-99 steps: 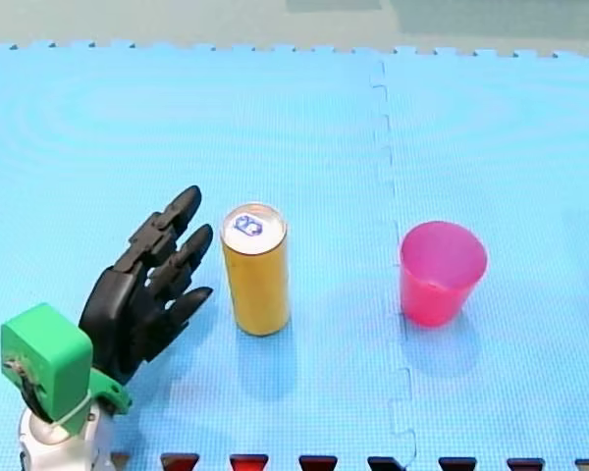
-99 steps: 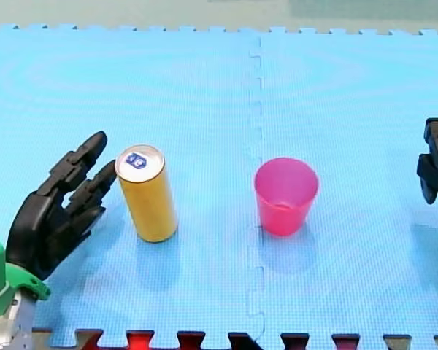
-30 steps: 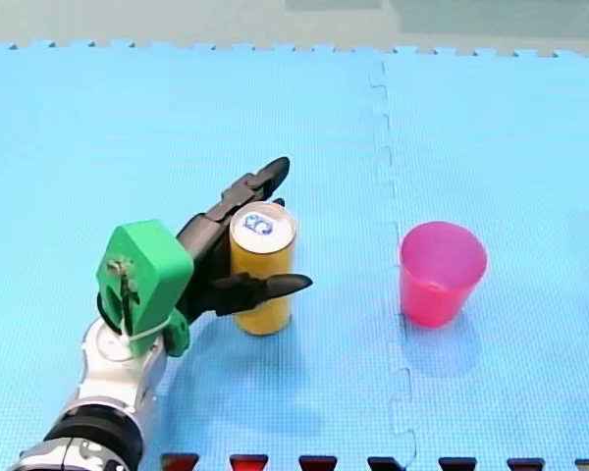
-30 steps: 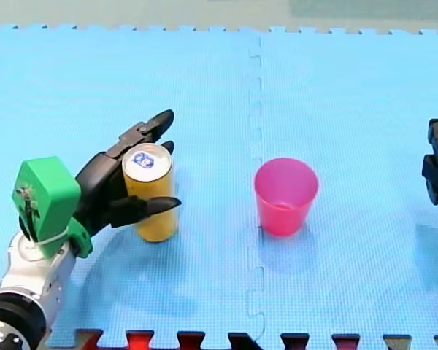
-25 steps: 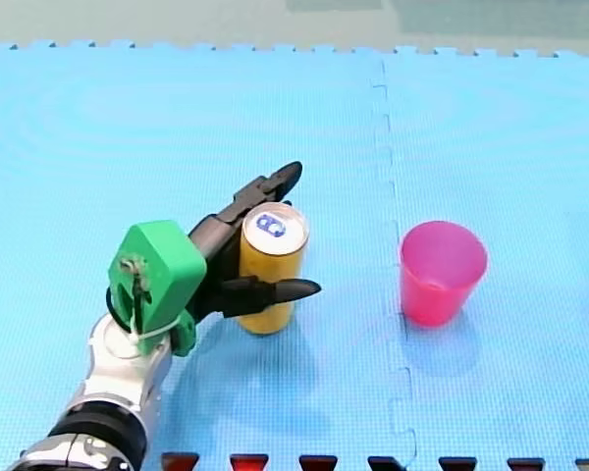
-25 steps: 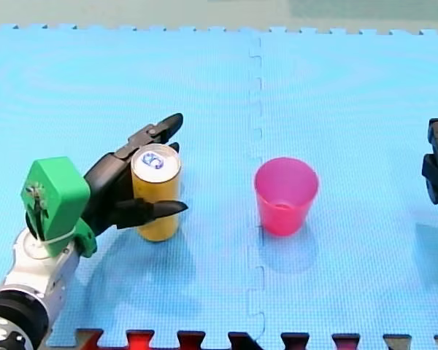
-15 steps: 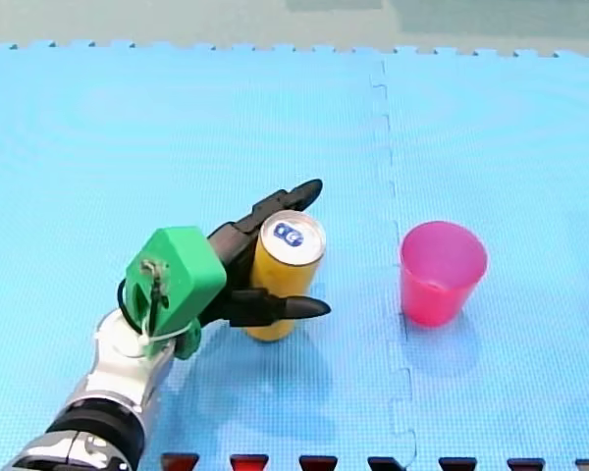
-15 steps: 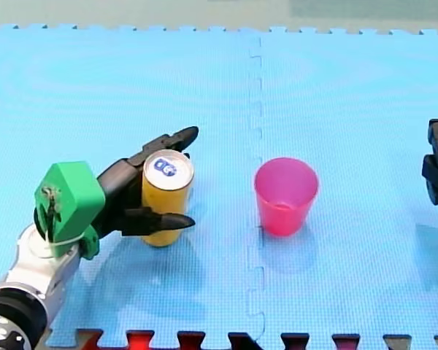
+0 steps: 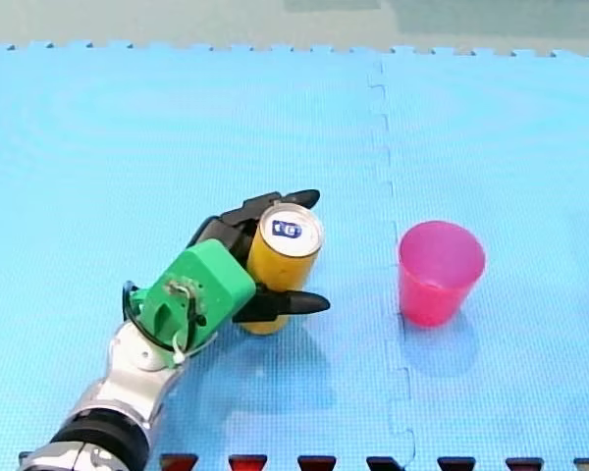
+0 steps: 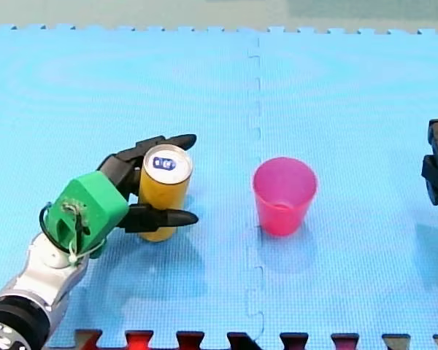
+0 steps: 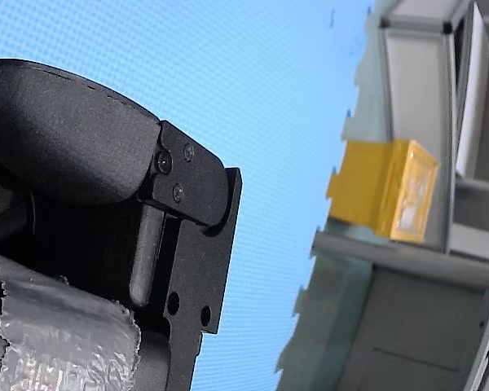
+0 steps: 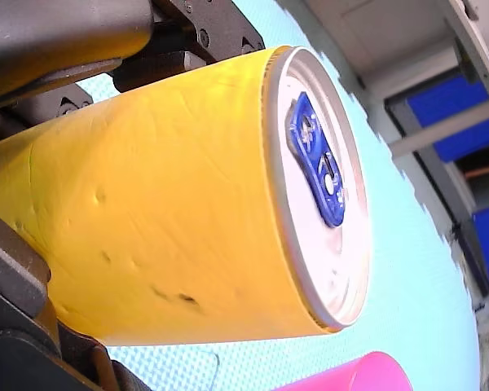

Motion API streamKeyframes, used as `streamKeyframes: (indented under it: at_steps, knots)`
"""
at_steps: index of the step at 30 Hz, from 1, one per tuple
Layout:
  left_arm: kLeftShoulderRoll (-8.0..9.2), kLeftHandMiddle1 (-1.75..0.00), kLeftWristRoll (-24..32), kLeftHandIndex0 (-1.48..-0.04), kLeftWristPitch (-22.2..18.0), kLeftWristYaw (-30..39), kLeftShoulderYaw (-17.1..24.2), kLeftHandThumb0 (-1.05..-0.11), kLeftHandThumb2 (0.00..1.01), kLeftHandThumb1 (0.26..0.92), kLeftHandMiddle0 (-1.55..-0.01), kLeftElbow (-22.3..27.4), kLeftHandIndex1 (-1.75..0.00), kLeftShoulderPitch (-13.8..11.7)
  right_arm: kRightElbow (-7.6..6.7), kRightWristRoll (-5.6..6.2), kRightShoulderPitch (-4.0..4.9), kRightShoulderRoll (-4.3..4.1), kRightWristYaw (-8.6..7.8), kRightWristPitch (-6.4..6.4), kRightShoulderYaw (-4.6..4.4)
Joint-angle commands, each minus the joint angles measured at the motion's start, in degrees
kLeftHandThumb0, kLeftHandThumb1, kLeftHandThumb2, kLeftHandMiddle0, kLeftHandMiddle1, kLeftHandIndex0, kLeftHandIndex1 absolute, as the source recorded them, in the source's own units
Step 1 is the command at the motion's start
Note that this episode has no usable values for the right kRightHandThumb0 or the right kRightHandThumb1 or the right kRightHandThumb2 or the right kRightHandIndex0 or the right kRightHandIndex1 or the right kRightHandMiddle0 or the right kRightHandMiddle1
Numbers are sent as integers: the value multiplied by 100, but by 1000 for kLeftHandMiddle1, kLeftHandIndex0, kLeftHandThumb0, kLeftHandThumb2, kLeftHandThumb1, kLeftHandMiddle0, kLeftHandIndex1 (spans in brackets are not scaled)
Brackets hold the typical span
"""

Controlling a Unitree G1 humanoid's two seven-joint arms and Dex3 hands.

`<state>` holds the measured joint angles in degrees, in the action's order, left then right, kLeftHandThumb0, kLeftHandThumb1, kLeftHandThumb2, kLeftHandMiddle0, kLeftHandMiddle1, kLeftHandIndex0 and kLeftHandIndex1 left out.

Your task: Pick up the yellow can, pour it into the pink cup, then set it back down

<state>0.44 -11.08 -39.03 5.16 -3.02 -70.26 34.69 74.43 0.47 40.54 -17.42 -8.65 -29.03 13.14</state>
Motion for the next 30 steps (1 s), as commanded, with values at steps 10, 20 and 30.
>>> streamKeyframes:
  at_steps: [10, 20, 30]
  knots:
    - [17, -34, 227, -1243, 110, 54, 136, -394, 0, 793, -1401, -68, 0, -68, -10, -7, 11, -31, 27, -15, -15]
    - [-27, -19, 509, -1239, 239, 273, 297, -386, 0, 783, -1410, -25, 0, -43, -18, 6, 25, 12, 25, -15, -20]
    - [-7, -7, -196, -1237, -193, -800, -137, -384, 0, 771, -1407, 464, 0, 45, -9, 36, 54, 68, 29, 40, 0]
